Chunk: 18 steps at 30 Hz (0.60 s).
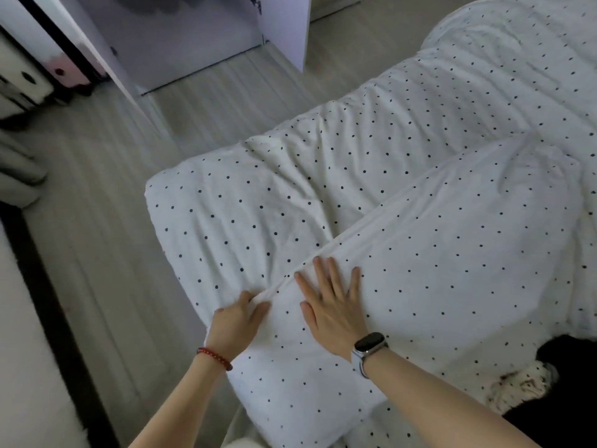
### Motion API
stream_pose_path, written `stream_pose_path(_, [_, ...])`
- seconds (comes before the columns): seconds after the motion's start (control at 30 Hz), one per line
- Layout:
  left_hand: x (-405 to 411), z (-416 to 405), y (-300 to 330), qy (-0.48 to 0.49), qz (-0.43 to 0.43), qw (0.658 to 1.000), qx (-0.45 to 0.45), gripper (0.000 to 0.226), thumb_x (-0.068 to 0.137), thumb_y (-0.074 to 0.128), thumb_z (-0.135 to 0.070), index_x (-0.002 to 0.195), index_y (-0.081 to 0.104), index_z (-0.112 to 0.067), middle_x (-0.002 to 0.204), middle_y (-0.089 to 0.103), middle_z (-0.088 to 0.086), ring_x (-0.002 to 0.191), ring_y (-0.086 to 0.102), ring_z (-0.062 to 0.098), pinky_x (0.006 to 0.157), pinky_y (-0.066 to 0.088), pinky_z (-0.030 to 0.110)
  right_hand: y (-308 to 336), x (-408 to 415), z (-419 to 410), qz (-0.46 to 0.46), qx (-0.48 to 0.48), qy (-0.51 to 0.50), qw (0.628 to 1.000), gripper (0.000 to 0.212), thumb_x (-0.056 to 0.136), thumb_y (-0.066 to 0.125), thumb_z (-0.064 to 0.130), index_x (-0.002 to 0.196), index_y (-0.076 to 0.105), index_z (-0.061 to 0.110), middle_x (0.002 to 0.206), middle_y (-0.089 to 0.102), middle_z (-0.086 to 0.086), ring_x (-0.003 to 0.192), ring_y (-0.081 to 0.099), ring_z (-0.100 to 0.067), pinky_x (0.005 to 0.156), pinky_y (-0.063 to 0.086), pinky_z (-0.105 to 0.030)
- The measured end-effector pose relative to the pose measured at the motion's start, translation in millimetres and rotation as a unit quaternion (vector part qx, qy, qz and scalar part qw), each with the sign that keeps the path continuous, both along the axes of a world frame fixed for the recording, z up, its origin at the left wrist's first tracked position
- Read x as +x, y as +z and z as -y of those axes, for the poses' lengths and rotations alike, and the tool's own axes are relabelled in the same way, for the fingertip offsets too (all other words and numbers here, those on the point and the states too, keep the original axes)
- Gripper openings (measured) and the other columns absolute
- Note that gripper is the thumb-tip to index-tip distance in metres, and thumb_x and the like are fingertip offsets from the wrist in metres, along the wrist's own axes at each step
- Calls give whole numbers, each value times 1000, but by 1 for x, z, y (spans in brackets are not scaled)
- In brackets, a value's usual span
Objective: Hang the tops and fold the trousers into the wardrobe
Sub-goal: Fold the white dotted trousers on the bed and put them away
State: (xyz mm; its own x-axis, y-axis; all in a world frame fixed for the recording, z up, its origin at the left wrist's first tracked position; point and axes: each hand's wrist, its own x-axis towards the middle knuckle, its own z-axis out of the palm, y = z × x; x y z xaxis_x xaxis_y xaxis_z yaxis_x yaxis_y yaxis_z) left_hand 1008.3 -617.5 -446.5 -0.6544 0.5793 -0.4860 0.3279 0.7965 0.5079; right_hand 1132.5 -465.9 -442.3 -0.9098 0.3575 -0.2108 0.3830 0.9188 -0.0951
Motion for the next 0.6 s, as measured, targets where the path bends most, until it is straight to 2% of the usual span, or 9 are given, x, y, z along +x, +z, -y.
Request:
stream_pose_path(0.07, [-1,22,-8,16,0,1000,-1,28,96,42,-38,75,38,-20,65,45,-8,77,59,32,62,31,31,-4,3,24,5,-5,41,999,51,89,32,41,137,38,27,147,36,-14,136,31,-37,100,18,-69])
stream_pose_path(0.13, [-3,38,-14,44,-61,997,-14,27,97,43,-31,76,47,-16,74,46,-4,81,57,33,67,31,32,-8,7,39,7,-8,87,996,49,89,32,40,136,38,27,147,37,-12,137,30,-34,101,17,-68])
stream_pose_path(0.2, [-2,44,-18,83,-122,988,-38,18,95,48,-22,95,57,-6,92,53,7,92,55,35,75,34,38,-6,13,40,-5,-13,110,994,47,90,32,36,135,38,25,146,38,-10,137,29,-29,102,18,-66])
stream_pose_path(0.27, [6,44,-18,106,-150,981,-68,27,89,57,-15,114,56,-4,115,54,16,105,51,38,85,37,48,0,22,29,-23,7,95,995,45,90,32,32,134,39,22,146,39,-10,137,27,-25,102,21,-67])
stream_pose_path(0.33, [22,36,-18,56,-210,976,-24,41,82,63,-13,121,52,-6,126,53,20,114,49,43,90,39,58,4,35,4,-25,34,24,999,45,91,32,30,133,43,20,146,40,-11,137,26,-26,102,22,-68])
stream_pose_path(0.43, [55,6,-13,-72,-248,965,39,49,85,45,-32,132,41,-15,140,44,15,129,37,39,100,30,62,7,60,-41,27,73,-100,992,48,92,29,34,135,45,21,146,38,-15,137,28,-34,99,18,-72])
stream_pose_path(0.5, [81,-20,-9,-160,-248,952,80,53,86,41,-38,136,38,-20,146,38,12,135,27,37,104,22,63,7,82,-65,76,86,-134,984,50,92,25,37,138,42,25,147,36,-15,137,29,-37,98,18,-74])
stream_pose_path(0.6, [109,-61,-8,-266,-252,921,131,54,88,42,-42,139,38,-24,148,35,10,137,24,37,106,14,66,8,105,-94,107,101,-154,977,53,93,17,42,142,34,30,151,29,-10,140,20,-34,99,12,-74])
